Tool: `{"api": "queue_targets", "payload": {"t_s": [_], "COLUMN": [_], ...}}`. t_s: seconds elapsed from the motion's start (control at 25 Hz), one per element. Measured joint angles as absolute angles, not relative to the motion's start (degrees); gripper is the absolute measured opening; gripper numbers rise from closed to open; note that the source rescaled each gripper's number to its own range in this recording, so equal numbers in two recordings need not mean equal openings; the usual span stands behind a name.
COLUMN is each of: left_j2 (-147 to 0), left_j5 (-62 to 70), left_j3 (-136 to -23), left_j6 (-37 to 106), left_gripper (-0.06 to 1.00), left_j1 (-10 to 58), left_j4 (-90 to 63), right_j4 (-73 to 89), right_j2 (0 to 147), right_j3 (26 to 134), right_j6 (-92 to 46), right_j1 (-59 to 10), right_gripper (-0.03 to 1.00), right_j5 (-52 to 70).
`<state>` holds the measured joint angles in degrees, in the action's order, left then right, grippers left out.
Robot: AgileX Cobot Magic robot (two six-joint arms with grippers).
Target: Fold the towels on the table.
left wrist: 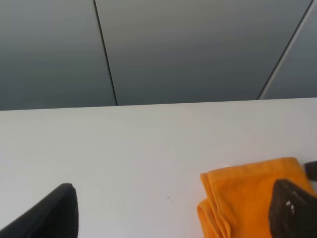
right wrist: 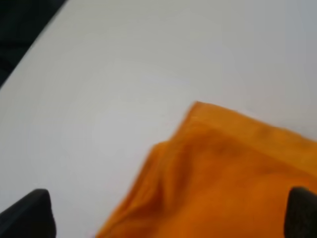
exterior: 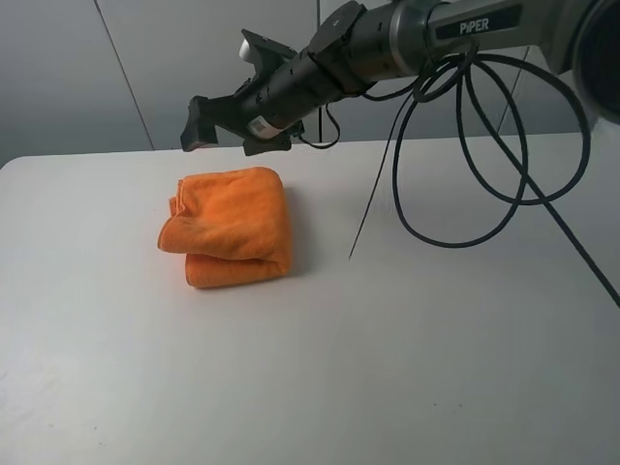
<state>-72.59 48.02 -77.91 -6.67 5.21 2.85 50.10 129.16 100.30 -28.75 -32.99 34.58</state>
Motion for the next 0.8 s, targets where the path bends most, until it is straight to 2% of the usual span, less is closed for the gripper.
{"api": "queue_targets", "payload": {"t_s": [0.2, 0.44, 0.6, 0.8], "left_j2": [-71.74, -71.74, -71.17, -65.17], "left_j5": [49.53, 52.83, 56.96, 58.96], "left_j3": [-77.91, -77.91, -77.91, -75.01], "left_j6": [-5.8, -1.93, -1.14, -1.14], "left_gripper": [1.0, 1.0, 1.0, 1.0], "left_j1": [5.21, 5.21, 5.21, 5.21], "left_j4": [2.7, -1.61, -1.09, -0.84], "right_j4": [28.68, 18.54, 16.45, 15.48], "right_j2": [122.72, 111.58, 99.19, 78.67], "right_j3": [100.3, 96.47, 85.9, 68.75], "right_j6": [-17.05, -11.76, -11.76, -11.86], "right_j1": [-20.69, -6.43, -0.22, 1.49], "right_gripper": [1.0, 1.0, 1.0, 1.0], "right_j5": [46.58, 56.26, 56.37, 52.87]}}
